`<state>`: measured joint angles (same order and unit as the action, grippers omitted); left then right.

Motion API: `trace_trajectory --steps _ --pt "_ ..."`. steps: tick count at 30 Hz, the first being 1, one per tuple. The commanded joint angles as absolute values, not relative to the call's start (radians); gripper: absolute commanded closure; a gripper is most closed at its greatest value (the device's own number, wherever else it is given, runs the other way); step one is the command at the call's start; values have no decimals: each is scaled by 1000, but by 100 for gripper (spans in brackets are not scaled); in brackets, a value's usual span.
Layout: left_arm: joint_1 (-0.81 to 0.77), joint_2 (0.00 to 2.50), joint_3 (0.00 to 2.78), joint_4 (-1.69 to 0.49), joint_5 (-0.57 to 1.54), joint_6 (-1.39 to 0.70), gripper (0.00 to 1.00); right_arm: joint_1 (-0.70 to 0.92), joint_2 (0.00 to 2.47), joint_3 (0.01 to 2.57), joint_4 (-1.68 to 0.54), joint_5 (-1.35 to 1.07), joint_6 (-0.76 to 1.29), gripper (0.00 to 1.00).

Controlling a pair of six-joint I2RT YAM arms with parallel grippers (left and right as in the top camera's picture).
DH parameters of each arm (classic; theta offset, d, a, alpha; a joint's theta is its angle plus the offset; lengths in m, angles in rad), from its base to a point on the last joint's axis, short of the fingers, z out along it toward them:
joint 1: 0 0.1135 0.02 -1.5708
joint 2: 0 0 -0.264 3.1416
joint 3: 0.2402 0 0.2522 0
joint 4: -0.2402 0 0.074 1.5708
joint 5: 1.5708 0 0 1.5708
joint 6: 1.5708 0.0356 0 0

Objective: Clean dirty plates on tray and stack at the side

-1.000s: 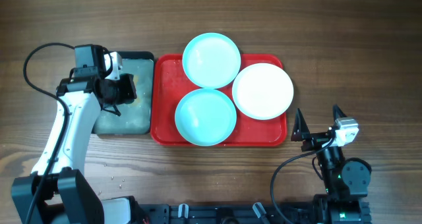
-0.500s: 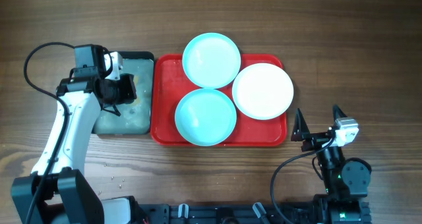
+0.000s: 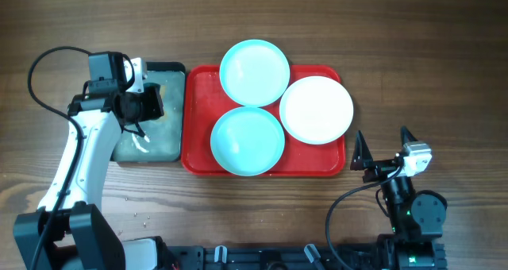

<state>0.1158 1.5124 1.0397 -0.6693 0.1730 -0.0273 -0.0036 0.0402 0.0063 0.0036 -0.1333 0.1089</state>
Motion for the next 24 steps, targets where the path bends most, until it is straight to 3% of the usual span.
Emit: trace_trajectory --steps 1,24 --pt "113 1502 1040 -664 167 -7 96 -9 37 5 8 -127 119 0" --pt "116 1502 1040 -655 85 -11 96 -9 37 5 8 -127 119 0"
